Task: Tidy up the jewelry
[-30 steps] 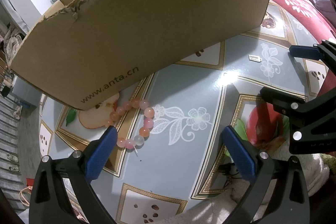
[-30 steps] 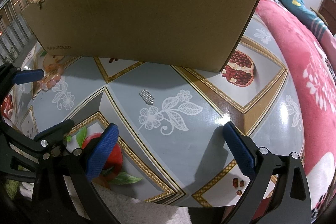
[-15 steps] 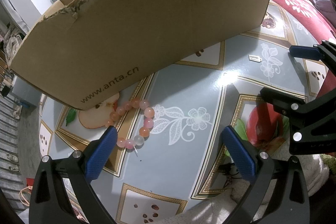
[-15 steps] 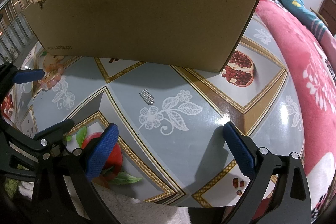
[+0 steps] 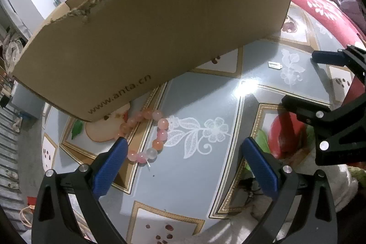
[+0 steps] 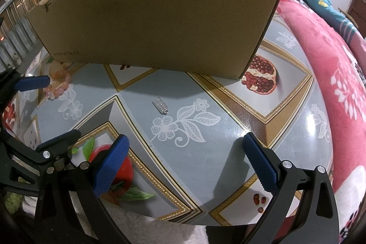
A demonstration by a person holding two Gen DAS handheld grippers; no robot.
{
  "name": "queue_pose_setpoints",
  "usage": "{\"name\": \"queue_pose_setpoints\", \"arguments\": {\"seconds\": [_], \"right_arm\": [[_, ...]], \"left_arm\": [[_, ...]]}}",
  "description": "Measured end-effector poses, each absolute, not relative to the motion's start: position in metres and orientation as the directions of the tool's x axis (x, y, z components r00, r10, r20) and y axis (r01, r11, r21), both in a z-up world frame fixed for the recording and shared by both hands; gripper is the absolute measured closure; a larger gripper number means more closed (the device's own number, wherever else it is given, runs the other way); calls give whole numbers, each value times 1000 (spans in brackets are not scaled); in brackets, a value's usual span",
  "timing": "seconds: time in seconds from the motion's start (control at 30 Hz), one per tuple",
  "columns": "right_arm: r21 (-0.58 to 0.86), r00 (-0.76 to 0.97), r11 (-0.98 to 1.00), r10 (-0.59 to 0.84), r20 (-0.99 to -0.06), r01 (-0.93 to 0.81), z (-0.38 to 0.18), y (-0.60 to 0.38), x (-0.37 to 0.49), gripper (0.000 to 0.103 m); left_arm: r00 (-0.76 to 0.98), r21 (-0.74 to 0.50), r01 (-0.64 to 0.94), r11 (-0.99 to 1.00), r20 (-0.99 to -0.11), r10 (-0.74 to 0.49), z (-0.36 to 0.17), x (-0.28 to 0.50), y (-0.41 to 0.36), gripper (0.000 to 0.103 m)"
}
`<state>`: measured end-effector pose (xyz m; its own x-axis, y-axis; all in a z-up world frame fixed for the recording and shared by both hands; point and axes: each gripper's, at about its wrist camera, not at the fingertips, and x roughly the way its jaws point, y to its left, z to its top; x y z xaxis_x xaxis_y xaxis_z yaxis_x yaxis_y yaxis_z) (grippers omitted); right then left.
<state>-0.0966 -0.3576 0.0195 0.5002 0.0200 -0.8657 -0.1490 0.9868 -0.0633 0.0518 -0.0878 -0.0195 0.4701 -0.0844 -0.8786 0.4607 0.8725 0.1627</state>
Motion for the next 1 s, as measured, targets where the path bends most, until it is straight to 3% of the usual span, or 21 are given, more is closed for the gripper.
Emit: {"name": "queue_pose_setpoints", "arguments": {"seconds": [0.33, 0.43, 0.57, 0.67, 0.87, 1.0], "right_arm": [[18, 511, 988, 96, -855, -155, 21, -358, -76, 8], [37, 509, 988, 109, -854, -148, 21, -356, -65, 8], [36, 508, 988, 109, -855, -151, 21, -349, -49, 8], [32, 509, 986, 113, -853, -166, 20, -343, -36, 8], [56, 528, 982, 144, -837, -179, 22, -334, -18, 10], [86, 566, 976, 186, -804, -198, 32, -332, -6, 21]], "left_arm": [[584, 179, 479, 859, -796, -160, 6, 32, -66, 10], [598, 159, 464, 871, -781, -176, 11, 37, -55, 21], [579, 119, 452, 884, -793, -190, 7, 48, -50, 48], [554, 100, 455, 885, -810, -193, 0, 55, -48, 62], [505, 80, 453, 888, -844, -182, -12, 60, -48, 76], [493, 50, 440, 897, -848, -195, -12, 63, -46, 84]]}}
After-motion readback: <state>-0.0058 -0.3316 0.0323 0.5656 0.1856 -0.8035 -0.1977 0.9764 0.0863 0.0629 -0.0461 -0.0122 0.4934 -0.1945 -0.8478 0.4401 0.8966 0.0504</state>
